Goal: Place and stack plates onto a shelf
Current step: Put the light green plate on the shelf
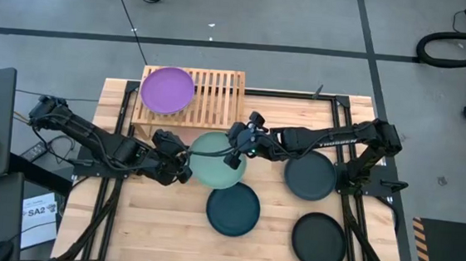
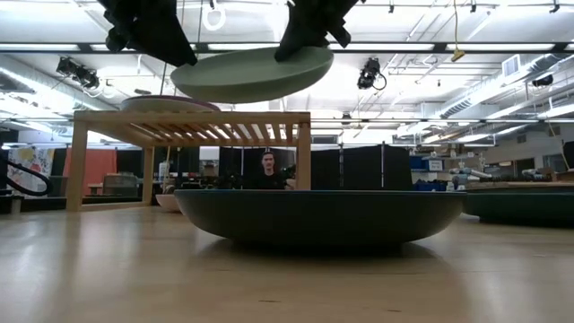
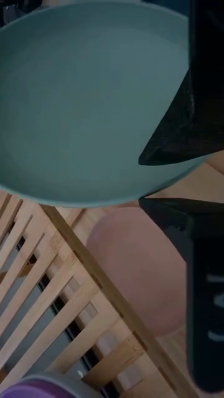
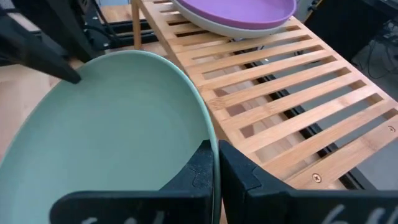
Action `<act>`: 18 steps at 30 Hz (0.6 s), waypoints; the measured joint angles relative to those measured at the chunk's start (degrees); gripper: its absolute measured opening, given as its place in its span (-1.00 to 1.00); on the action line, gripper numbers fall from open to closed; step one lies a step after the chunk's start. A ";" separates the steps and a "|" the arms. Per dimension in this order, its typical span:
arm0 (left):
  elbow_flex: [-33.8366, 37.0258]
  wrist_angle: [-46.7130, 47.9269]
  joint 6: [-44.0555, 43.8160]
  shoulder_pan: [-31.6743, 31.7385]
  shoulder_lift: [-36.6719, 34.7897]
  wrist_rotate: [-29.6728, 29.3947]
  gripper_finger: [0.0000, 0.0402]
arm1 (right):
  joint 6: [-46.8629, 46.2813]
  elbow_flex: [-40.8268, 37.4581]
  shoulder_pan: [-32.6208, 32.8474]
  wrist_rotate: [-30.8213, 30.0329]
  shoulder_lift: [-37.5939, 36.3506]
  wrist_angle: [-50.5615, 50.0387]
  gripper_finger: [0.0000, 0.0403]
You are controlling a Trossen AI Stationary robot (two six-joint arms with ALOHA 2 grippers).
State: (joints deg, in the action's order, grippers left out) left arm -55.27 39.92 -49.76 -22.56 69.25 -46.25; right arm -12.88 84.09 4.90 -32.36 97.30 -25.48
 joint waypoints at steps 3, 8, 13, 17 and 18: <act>0.00 0.00 -0.03 -0.09 0.00 1.22 -0.50 | 0.11 0.00 -0.84 1.27 0.00 -0.05 -0.92; 0.00 -0.04 -0.16 -0.09 0.00 5.54 -0.50 | 2.26 0.00 -2.55 5.41 -0.02 -0.17 -0.92; 0.01 -0.55 -0.15 -0.23 0.01 8.81 -0.50 | 4.11 0.04 -4.08 5.85 -1.14 -1.82 -0.92; 0.01 -0.54 -0.13 -0.18 0.02 11.38 -0.50 | 4.37 0.04 -4.90 6.10 -3.08 -4.98 -0.92; 0.00 -0.55 -0.11 -0.20 0.02 12.18 -0.50 | 4.41 0.04 -5.07 6.10 -3.79 -5.17 -0.92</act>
State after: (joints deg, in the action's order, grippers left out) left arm -55.27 39.38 -49.87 -22.76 69.28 -34.07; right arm -8.47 84.14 -0.17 -26.26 93.50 -30.65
